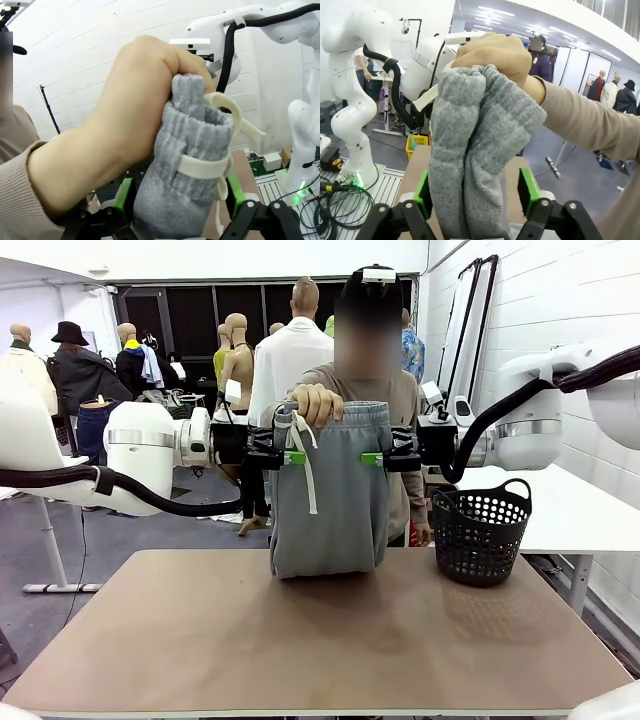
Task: Fold the training pants.
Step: Grab both ends of the Training pants handed by a person.
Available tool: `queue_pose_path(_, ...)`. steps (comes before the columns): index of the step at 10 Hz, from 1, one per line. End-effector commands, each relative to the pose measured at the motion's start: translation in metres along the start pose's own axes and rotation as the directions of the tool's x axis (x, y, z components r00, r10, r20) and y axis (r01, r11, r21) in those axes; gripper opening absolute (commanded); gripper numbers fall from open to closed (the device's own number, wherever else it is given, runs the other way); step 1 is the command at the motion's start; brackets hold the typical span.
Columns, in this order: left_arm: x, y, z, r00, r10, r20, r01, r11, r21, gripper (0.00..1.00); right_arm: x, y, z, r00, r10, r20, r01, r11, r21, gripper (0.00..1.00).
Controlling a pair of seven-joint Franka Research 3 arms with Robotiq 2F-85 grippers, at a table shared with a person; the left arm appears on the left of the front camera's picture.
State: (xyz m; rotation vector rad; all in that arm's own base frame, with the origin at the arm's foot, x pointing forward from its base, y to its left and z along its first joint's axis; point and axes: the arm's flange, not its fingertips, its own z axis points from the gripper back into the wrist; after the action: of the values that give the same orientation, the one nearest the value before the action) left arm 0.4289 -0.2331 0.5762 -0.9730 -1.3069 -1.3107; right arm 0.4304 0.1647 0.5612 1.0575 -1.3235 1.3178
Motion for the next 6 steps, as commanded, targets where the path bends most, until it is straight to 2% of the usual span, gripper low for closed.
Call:
queue_pose_path(1,0.0031,0.0056,-0.0097,0.999,0.034,0.032,-0.033,0.999,-0.01,0.38,0.0033,-0.0054,-0.0036,0.999,-0.041,-0.03,0.041,0.999,0.008,0.43)
queue_pose_path(3,0.0027,0.0086,-0.0152,0.998,0.047,0.035,-0.047,0.999,-0.018,0.0,0.0029,-0.0066,-0.0042,0.997,-0.064,-0.034,0.064,0.998,0.016,0.04)
queue_pose_path(4,0.0019,0.0108,-0.016,0.998,0.055,0.04,-0.055,0.998,-0.02,0.0,0.0032,-0.0072,-0.0042,0.997,-0.066,-0.031,0.067,0.998,0.021,0.0)
queue_pose_path(6,0.0009,0.013,-0.017,0.997,0.068,0.044,-0.067,0.997,-0.022,0.0,0.0039,-0.0074,-0.0036,0.997,-0.072,-0.031,0.073,0.997,0.028,0.0)
